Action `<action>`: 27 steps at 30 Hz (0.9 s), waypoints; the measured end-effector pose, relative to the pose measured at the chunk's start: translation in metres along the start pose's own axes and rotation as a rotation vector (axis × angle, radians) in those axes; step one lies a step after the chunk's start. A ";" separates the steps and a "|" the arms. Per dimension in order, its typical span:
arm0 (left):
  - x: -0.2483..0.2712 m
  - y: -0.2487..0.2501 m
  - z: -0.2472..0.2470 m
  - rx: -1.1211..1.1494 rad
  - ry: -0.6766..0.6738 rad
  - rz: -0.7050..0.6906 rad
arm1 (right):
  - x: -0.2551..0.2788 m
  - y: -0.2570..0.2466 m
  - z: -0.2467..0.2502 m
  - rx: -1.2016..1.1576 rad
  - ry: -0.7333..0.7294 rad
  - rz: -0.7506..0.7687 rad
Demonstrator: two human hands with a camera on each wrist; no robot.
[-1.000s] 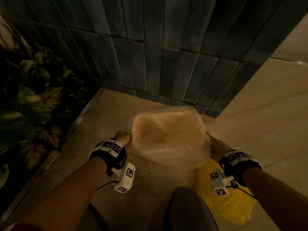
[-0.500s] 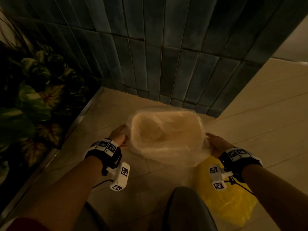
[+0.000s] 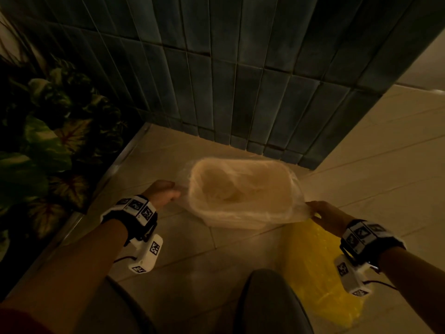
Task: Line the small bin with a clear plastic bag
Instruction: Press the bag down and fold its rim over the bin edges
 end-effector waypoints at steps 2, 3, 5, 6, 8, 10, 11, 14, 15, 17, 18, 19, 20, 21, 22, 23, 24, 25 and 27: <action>0.006 0.002 0.000 -0.189 -0.046 -0.079 | 0.002 -0.002 -0.002 0.005 -0.055 0.011; 0.005 0.002 -0.001 -0.266 -0.052 -0.125 | -0.003 0.000 -0.004 0.032 -0.079 0.027; 0.005 0.006 -0.001 -0.399 -0.021 -0.167 | -0.007 -0.005 -0.005 0.206 -0.063 0.103; 0.004 0.008 -0.001 -0.446 0.003 -0.177 | -0.009 -0.007 -0.004 0.279 -0.017 0.146; 0.005 0.015 -0.002 -0.494 0.028 -0.189 | -0.009 -0.012 -0.004 0.374 0.036 0.203; 0.003 0.018 -0.007 -0.521 0.016 -0.192 | -0.010 -0.017 -0.006 0.422 0.042 0.259; 0.001 0.019 -0.009 -0.530 0.010 -0.201 | -0.009 -0.020 -0.007 0.442 0.038 0.306; -0.014 0.011 -0.008 -0.494 -0.024 -0.132 | -0.007 -0.025 -0.010 0.505 -0.007 0.372; -0.021 0.008 -0.008 -0.463 -0.039 -0.114 | -0.006 -0.026 -0.011 0.526 -0.021 0.376; -0.030 0.001 -0.007 -0.413 -0.081 -0.078 | -0.005 -0.028 -0.012 0.494 -0.027 0.359; -0.034 -0.005 -0.007 -0.392 -0.101 -0.041 | -0.005 -0.028 -0.012 0.468 -0.030 0.351; -0.036 -0.010 -0.007 -0.364 -0.121 0.005 | -0.006 -0.028 -0.013 0.446 -0.038 0.331; -0.039 -0.016 -0.007 -0.341 -0.130 0.041 | -0.006 -0.028 -0.014 0.421 -0.051 0.294; -0.039 -0.017 -0.008 -0.330 -0.128 0.061 | -0.005 -0.027 -0.016 0.405 -0.069 0.254; -0.039 -0.018 -0.007 -0.330 -0.129 0.070 | -0.005 -0.026 -0.017 0.400 -0.069 0.235; -0.039 -0.018 -0.008 -0.318 -0.140 0.074 | -0.006 -0.026 -0.018 0.405 -0.061 0.226; -0.039 -0.017 -0.009 -0.273 -0.154 0.079 | -0.006 -0.027 -0.019 0.406 -0.055 0.221; -0.039 -0.017 -0.010 -0.222 -0.171 0.088 | -0.005 -0.026 -0.019 0.396 -0.056 0.215; -0.039 -0.018 -0.010 -0.129 -0.185 0.110 | -0.002 -0.028 -0.021 0.398 -0.079 0.225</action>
Point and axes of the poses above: each hand's wrist, its own x-axis away from the middle knuckle, its own z-axis out of the back of the hand, y = z × x, the point moved 4 cm from there along -x, towards the middle knuckle, and after that the axes turned 1 degree about -y, right-handed, at the moved point
